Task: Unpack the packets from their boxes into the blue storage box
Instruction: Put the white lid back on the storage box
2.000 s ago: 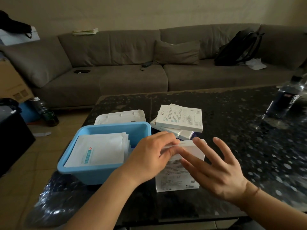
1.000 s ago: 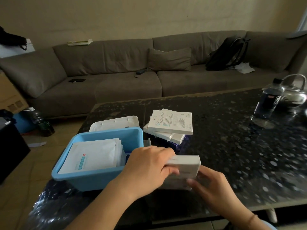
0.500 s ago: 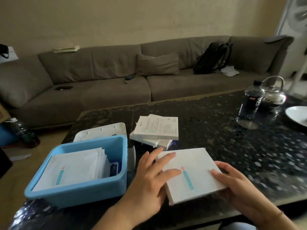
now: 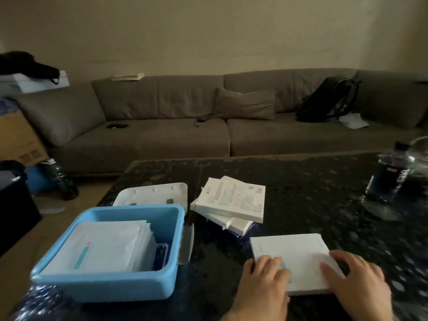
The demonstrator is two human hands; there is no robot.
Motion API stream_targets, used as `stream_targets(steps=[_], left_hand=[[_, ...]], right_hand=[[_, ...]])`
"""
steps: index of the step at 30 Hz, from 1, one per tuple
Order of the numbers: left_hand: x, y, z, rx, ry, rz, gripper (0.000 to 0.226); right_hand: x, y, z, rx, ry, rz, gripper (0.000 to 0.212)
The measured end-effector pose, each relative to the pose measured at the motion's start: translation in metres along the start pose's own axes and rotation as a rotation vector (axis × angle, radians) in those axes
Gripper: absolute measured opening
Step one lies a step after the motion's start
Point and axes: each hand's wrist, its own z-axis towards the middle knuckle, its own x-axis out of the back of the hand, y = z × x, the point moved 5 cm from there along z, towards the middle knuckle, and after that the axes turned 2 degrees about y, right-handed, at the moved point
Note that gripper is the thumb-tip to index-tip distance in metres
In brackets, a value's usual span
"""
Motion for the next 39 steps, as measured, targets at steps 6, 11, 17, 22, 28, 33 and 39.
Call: stream_targets(steps=[6,11,17,22,28,33,39], left_hand=[[0.086,-0.012,-0.019,-0.093,0.311,-0.101,0.051],[0.235,-0.102,-0.056,0.105,0.586,-0.274,0.044],[0.293,-0.295,-0.116,0.586,0.517,-0.752,0.042],[0.225,-0.402,-0.138,0.903,0.325,-1.354,0.075],[0.16,-0.444,-0.125,1.06,0.269,-1.531,0.084],[0.149,-0.455,-0.119,1.061,0.234,-1.529,0.08],[0.166,-0.45,-0.124,1.04,0.299,-1.464,0.073]], right_hand=[[0.012,-0.07,-0.027,0.294,0.206,0.155,0.037],[0.0,-0.203,-0.058,0.558,-0.125,0.659,0.021],[-0.071,-0.342,-0.056,0.413,-0.662,0.754,0.051],[-0.14,-0.391,-0.029,0.201,-0.916,0.69,0.076],[-0.192,-0.403,0.008,-0.017,-0.82,0.554,0.066],[-0.201,-0.404,0.007,-0.003,-0.859,0.503,0.053],[-0.171,-0.41,-0.001,0.114,-0.718,0.523,0.047]])
